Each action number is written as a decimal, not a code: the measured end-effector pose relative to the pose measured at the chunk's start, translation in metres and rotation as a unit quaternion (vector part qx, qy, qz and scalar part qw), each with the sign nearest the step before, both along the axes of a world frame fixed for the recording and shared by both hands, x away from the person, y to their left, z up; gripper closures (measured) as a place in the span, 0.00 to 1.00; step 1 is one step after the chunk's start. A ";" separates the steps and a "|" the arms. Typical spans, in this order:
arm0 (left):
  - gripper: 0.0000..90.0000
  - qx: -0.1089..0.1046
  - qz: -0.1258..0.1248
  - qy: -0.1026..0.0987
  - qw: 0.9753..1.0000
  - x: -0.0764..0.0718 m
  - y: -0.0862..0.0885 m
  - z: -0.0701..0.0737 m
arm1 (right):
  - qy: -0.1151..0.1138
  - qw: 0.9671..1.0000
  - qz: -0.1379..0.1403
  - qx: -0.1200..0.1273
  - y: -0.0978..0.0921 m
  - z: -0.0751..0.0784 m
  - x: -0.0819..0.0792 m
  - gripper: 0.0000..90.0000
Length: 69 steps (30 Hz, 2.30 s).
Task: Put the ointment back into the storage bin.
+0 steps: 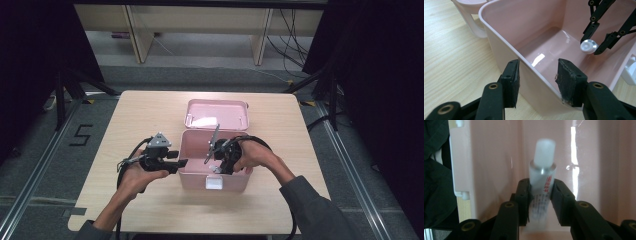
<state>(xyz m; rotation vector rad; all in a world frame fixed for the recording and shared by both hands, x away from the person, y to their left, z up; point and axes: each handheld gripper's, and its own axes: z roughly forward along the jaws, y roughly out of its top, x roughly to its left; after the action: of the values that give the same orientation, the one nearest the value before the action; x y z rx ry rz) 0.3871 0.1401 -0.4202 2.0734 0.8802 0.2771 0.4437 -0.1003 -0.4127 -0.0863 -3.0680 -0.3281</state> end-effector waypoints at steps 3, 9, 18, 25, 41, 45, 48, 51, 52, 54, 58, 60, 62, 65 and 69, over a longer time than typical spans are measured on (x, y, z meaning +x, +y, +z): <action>0.58 0.001 0.000 0.000 1.000 0.000 0.000 0.000 | 0.011 1.000 -0.024 -0.005 -0.001 0.001 -0.004 0.76; 0.59 0.002 -0.001 0.000 1.000 0.000 0.000 0.000 | 0.000 0.999 -0.035 0.003 -0.002 0.007 -0.005 0.71; 0.59 0.002 0.000 0.000 1.000 0.000 0.000 0.000 | -0.009 0.998 -0.045 0.032 -0.012 0.017 -0.004 0.66; 0.59 0.003 0.001 -0.001 1.000 0.000 -0.001 0.000 | -0.020 0.996 -0.075 0.040 -0.021 0.025 -0.003 0.64; 0.59 0.001 0.002 0.000 1.000 -0.001 -0.001 0.000 | -0.042 0.982 -0.149 0.109 -0.043 0.045 0.004 0.59; 0.59 0.001 0.003 0.000 1.000 -0.001 -0.001 0.000 | -0.048 0.978 -0.165 0.120 -0.047 0.049 0.005 0.58; 0.58 0.003 0.002 -0.001 1.000 0.000 -0.001 0.000 | -0.050 0.977 -0.167 0.121 -0.049 0.051 0.006 0.58; 0.58 0.002 0.002 -0.001 1.000 0.000 -0.001 0.000 | -0.052 0.975 -0.176 0.128 -0.052 0.054 0.007 0.57; 0.58 0.000 0.001 0.000 1.000 0.000 -0.001 0.000 | -0.052 0.975 -0.173 0.130 -0.052 0.054 0.008 0.57; 0.58 0.004 0.003 -0.001 1.000 0.000 0.000 0.000 | -0.052 0.971 -0.193 0.130 -0.055 0.057 0.008 0.56; 0.58 0.003 0.004 -0.003 1.000 0.000 0.000 0.000 | -0.057 0.966 -0.212 0.139 -0.060 0.061 0.012 0.55; 0.57 0.004 0.003 -0.003 1.000 0.000 0.000 0.000 | -0.062 0.962 -0.224 0.145 -0.063 0.063 0.014 0.55; 0.57 0.003 0.003 -0.002 1.000 0.000 0.000 0.000 | -0.063 0.960 -0.229 0.149 -0.066 0.065 0.016 0.54; 0.57 0.002 0.003 -0.002 1.000 0.000 0.000 0.000 | -0.066 0.955 -0.241 0.159 -0.070 0.066 0.019 0.54; 0.56 0.001 0.000 0.000 1.000 0.000 -0.001 -0.001 | -0.072 0.948 -0.257 0.172 -0.076 0.067 0.024 0.54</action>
<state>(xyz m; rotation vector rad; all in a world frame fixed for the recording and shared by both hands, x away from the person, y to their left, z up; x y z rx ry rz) 0.3874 0.1394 -0.4209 2.0754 0.8807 0.2772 0.4676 -0.1763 -0.3462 -0.8841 -3.0185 -0.9215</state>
